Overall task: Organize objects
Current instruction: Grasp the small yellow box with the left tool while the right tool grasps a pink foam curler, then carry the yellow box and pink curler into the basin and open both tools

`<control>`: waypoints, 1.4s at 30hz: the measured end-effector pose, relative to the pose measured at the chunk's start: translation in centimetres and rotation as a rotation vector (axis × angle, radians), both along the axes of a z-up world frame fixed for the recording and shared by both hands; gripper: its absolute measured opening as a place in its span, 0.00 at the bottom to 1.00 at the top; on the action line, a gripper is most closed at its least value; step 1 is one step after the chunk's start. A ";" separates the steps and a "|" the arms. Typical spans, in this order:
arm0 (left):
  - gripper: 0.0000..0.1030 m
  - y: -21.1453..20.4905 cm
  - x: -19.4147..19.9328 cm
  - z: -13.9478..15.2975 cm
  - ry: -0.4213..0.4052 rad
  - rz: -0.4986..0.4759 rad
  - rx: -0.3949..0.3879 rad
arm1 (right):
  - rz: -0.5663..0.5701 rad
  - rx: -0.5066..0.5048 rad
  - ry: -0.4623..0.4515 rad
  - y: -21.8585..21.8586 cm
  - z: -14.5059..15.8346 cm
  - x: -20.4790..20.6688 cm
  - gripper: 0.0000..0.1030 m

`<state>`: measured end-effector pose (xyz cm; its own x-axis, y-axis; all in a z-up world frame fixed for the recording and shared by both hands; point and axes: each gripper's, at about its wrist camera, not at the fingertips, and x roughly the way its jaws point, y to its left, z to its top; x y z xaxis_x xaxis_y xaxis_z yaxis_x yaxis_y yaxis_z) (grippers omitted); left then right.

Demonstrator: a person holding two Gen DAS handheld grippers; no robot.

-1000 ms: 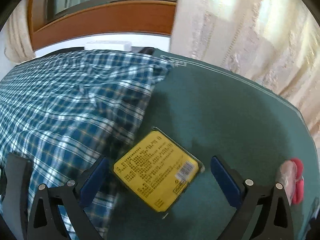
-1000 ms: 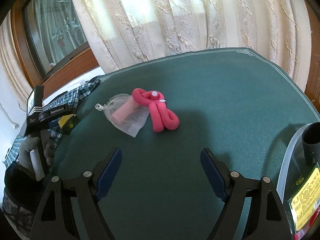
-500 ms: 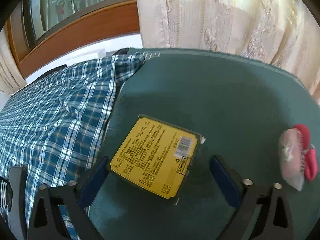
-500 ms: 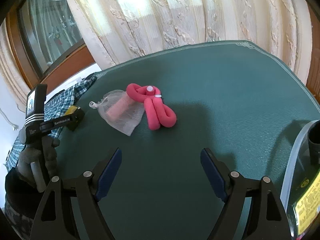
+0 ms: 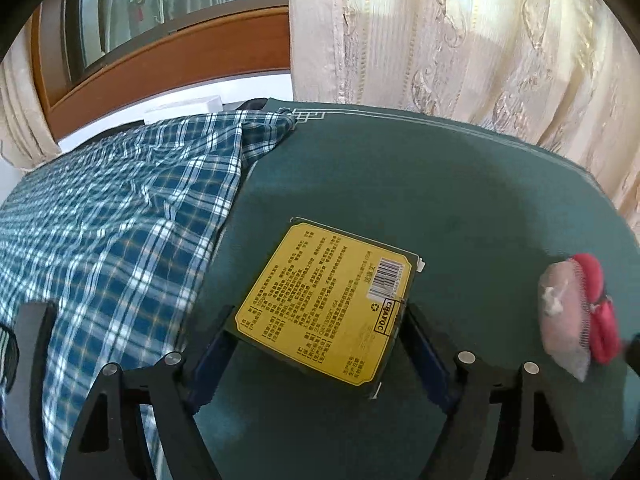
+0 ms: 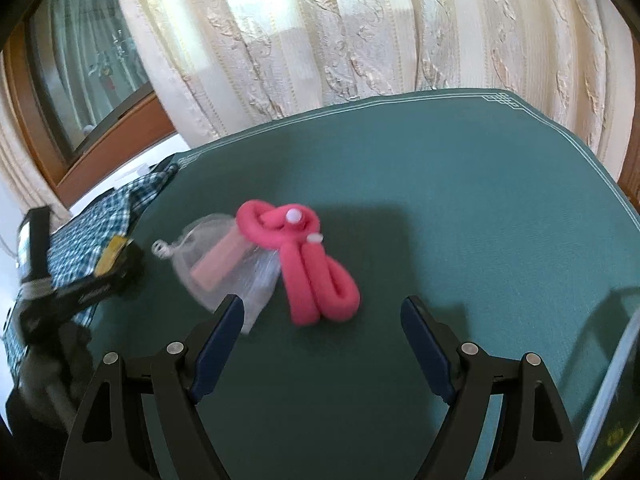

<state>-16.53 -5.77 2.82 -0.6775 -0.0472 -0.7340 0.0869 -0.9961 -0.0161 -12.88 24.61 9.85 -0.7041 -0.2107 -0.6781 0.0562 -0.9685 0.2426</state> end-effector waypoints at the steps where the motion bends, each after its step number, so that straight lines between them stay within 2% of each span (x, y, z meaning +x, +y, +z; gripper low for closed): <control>1: 0.80 0.1 0.3 0.2 0.005 -0.001 0.009 | 0.003 -0.003 -0.003 -0.1 -0.1 -0.4 0.79; 3: 0.80 0.5 1.1 0.5 0.018 -0.003 0.025 | 0.010 0.002 -0.005 -0.3 -0.2 -1.2 0.77; 7: 0.80 1.3 2.3 0.8 0.025 -0.016 0.044 | 0.023 0.015 -0.040 -0.7 -1.1 -2.8 0.64; 12: 0.80 2.5 3.2 1.0 0.033 -0.041 0.028 | 0.025 0.052 -0.061 -0.9 -1.9 -3.4 0.47; 24: 0.80 5.0 5.0 1.0 0.038 -0.095 0.016 | 0.042 0.055 -0.066 -0.6 -1.8 -0.7 0.46; 33: 0.80 6.9 6.6 1.0 0.035 -0.142 0.026 | 0.039 0.010 -0.067 0.4 -1.2 2.8 0.46; 42: 0.80 9.6 8.3 0.8 0.022 -0.210 0.031 | 0.037 -0.013 -0.026 1.5 0.9 7.1 0.46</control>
